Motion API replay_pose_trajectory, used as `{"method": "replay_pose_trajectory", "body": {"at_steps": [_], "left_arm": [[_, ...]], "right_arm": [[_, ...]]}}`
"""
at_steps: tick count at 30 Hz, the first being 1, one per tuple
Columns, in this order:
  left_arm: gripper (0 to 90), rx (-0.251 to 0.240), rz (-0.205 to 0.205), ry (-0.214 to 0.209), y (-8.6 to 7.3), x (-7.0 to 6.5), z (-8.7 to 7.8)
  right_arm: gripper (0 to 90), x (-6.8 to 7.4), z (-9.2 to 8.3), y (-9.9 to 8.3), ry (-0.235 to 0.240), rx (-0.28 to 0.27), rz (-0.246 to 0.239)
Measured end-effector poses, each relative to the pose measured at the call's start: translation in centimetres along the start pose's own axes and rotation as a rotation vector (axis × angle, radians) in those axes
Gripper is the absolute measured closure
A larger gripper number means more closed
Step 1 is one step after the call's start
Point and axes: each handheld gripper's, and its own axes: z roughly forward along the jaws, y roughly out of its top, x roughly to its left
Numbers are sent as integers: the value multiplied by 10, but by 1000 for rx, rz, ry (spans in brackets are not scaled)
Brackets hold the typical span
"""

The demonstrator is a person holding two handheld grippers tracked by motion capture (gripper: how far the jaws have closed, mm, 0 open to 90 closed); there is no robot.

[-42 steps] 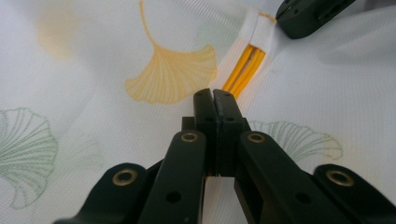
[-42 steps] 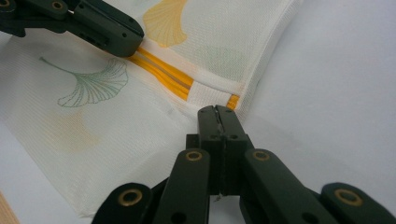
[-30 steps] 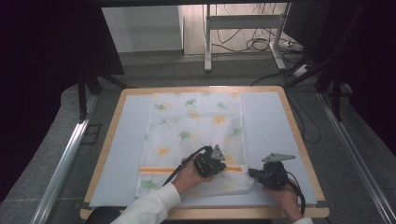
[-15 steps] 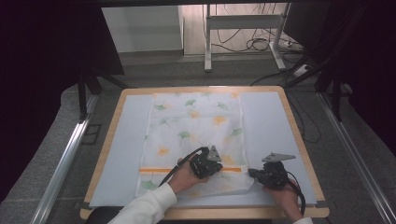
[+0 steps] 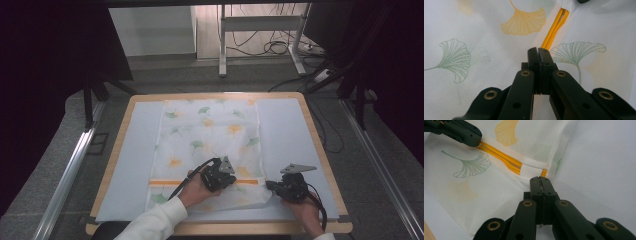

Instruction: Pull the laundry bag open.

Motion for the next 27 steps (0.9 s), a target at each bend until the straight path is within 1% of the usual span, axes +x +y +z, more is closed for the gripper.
{"method": "replay_pose_trajectory", "body": {"at_steps": [3,6,9,12,13,14,16,17,18,19,21,22,25,27], "left_arm": [[900,-1,2,5,1,-2,3],[900,-4,0,5,1,-1,6],[900,-5,-3,3,2,-1,7],[900,-9,-5,6,4,0,10],[900,-9,-5,6,4,0,10],[900,-9,-4,9,6,0,11],[900,-6,2,14,8,0,12],[900,-6,2,14,8,0,12],[900,-6,5,14,8,0,12],[900,-3,9,15,8,0,12],[900,-1,13,19,8,-1,11],[900,6,38,31,7,-2,10],[900,12,47,41,6,-3,8],[900,22,42,44,4,-1,5]], "right_arm": [[899,2,0,2,1,5,-4],[899,5,2,4,0,3,-25],[899,5,3,7,-4,-2,-24],[898,3,4,14,-13,-30,-17],[898,3,4,14,-13,-30,-17],[898,3,8,19,-14,-30,-20],[898,3,16,22,-14,-14,-21],[898,3,16,22,-14,-14,-21],[898,3,20,25,-15,-3,-15],[898,3,21,26,-29,2,-10],[899,3,21,27,-35,9,-9],[899,0,22,25,-22,1,17],[900,-1,21,25,-20,0,29],[900,-1,21,24,-23,-2,35]]}}
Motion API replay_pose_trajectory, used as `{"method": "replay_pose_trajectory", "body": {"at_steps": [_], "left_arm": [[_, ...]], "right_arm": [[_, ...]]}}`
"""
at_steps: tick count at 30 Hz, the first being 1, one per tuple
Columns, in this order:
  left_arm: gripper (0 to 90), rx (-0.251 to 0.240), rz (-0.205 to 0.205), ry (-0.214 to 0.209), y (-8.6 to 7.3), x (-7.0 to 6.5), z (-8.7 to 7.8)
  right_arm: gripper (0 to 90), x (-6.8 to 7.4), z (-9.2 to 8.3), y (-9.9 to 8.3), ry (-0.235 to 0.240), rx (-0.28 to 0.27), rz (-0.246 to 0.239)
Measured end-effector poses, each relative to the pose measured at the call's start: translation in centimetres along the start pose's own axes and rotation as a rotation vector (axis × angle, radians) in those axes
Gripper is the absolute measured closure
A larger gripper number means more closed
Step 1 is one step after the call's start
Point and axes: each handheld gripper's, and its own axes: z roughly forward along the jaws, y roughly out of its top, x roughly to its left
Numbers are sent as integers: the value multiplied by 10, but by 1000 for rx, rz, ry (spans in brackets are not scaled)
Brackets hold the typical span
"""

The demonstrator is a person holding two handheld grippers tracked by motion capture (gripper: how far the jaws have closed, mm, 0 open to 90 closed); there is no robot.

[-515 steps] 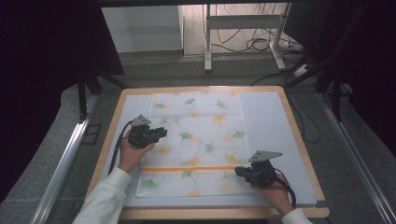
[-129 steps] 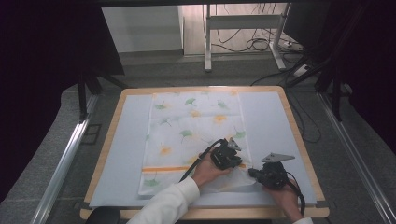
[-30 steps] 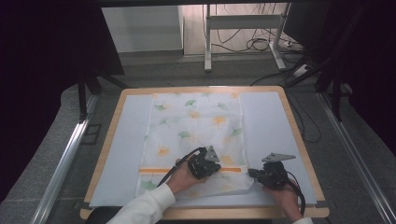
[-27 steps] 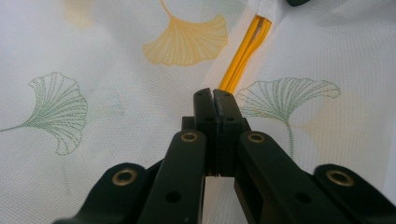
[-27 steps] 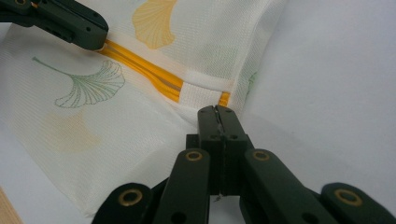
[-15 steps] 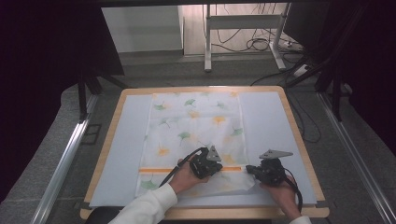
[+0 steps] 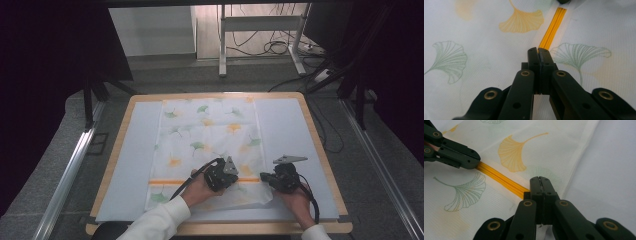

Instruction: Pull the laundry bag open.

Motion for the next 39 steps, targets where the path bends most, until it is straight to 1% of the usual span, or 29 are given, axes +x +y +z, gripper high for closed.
{"method": "replay_pose_trajectory", "body": {"at_steps": [1,2,5,6,8,9,11,12,13,14,16,18,20,21,23,26,28,29,30,33,39], "left_arm": [[900,0,0,0,0,0,0],[900,1,-16,-4,-4,4,-3],[900,4,-34,-1,-10,9,-8],[900,4,-34,-1,-10,9,-8],[900,15,-37,6,-17,13,-14],[900,15,-37,6,-17,13,-14],[900,22,-49,12,-24,17,-20],[900,22,-49,12,-24,17,-20],[900,22,-56,11,-27,19,-22],[900,26,-64,20,-32,20,-26],[900,29,-66,23,-34,22,-28],[900,30,-83,24,-40,25,-32],[900,20,-106,11,-46,29,-36],[900,15,-117,16,-49,29,-38],[900,19,-107,30,-51,28,-39],[900,21,-104,36,-52,27,-41],[900,21,-112,38,-54,28,-43],[900,18,-130,35,-57,29,-45],[900,16,-135,35,-59,29,-46],[900,20,-131,46,-61,29,-48],[900,15,-153,51,-72,30,-57]], "right_arm": [[900,0,0,0,0,0,0],[900,0,0,0,0,-1,1],[900,0,0,0,3,-1,1],[900,0,0,0,3,-1,1],[900,0,0,0,3,-2,-1],[900,0,0,0,2,-2,-2],[900,0,0,-1,2,-2,-2],[900,-1,0,-1,3,-3,-3],[900,-1,0,-1,3,-3,-3],[900,-1,0,-1,5,-2,-3],[900,0,0,-1,3,-3,-3],[900,-1,0,-1,8,-1,-5],[900,-1,0,-1,8,-1,-6],[900,-1,0,-1,4,-3,-5],[900,0,0,-1,4,-3,-4],[900,0,0,-1,4,-2,-3],[900,0,0,-1,4,-2,-4],[900,-1,0,-1,4,-2,-5],[900,-1,0,-1,6,-1,-5],[900,-1,-1,-1,8,-1,-4],[900,-1,-1,-1,7,-1,-5]]}}
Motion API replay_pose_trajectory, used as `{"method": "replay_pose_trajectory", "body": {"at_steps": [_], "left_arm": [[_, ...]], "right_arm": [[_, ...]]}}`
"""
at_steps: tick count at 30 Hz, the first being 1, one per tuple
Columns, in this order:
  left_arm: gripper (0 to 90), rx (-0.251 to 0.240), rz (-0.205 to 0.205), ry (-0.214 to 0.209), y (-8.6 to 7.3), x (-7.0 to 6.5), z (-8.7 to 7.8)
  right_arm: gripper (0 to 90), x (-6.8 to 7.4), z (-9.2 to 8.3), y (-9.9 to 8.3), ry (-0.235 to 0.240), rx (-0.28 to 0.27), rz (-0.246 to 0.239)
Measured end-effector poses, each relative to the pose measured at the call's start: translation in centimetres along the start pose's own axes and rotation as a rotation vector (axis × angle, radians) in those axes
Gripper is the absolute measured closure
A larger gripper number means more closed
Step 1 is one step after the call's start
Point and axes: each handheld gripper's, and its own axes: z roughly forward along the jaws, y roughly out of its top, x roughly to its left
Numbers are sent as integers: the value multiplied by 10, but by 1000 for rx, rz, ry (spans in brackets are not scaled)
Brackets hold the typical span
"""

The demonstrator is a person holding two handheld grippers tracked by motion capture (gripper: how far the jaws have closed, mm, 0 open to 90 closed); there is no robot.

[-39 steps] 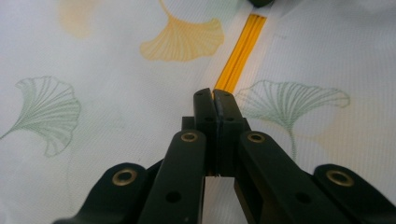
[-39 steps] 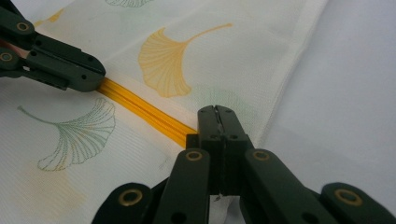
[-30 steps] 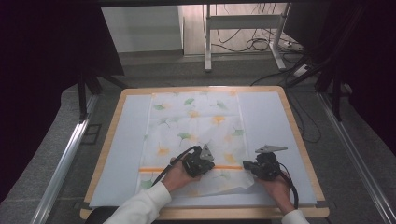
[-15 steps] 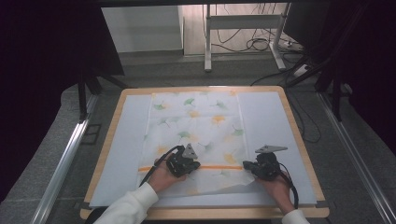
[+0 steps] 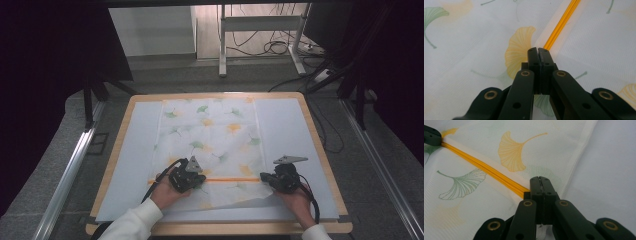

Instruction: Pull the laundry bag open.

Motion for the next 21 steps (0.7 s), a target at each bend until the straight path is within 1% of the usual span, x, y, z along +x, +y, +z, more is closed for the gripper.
{"method": "replay_pose_trajectory", "body": {"at_steps": [5,8,11,12,17,18,19,21], "left_arm": [[900,2,-9,1,-4,3,-3],[900,2,-29,3,-8,6,-7],[900,3,-34,4,-10,8,-9],[900,5,-43,6,-13,9,-11],[900,7,-51,11,-18,13,-15],[900,6,-63,10,-21,16,-18],[900,6,-63,10,-21,16,-18],[900,6,-78,16,-25,18,-21]], "right_arm": [[900,0,0,0,2,0,1],[900,0,0,0,1,0,1],[900,0,0,0,1,-1,1],[900,0,0,0,2,-2,2],[900,0,0,0,2,-1,1],[900,0,0,0,1,-2,3],[900,0,0,0,1,-2,3],[900,-1,0,0,0,-3,6]]}}
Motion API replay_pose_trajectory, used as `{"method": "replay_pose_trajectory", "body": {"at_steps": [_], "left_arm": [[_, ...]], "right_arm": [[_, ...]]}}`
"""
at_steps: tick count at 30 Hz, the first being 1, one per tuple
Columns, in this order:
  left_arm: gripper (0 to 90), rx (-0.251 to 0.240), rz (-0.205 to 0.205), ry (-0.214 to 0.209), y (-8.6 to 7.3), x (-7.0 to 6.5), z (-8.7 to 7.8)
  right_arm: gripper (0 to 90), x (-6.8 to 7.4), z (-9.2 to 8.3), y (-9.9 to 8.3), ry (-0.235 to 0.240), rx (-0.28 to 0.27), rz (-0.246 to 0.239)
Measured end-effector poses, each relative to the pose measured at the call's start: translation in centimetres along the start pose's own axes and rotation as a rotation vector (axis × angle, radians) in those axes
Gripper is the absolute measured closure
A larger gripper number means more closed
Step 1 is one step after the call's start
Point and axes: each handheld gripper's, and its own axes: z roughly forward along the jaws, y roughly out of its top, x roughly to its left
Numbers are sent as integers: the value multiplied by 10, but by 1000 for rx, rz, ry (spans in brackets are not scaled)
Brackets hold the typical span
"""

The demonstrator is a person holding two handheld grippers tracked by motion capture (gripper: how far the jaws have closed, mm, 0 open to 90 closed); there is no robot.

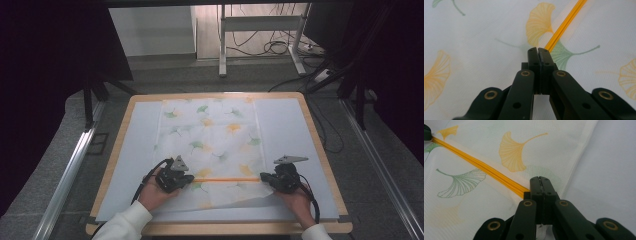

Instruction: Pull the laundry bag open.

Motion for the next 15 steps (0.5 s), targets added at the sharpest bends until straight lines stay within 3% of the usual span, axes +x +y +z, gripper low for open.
{"method": "replay_pose_trajectory", "body": {"at_steps": [15], "left_arm": [[900,4,-57,25,-20,15,-16]], "right_arm": [[900,-1,0,0,7,4,1]]}}
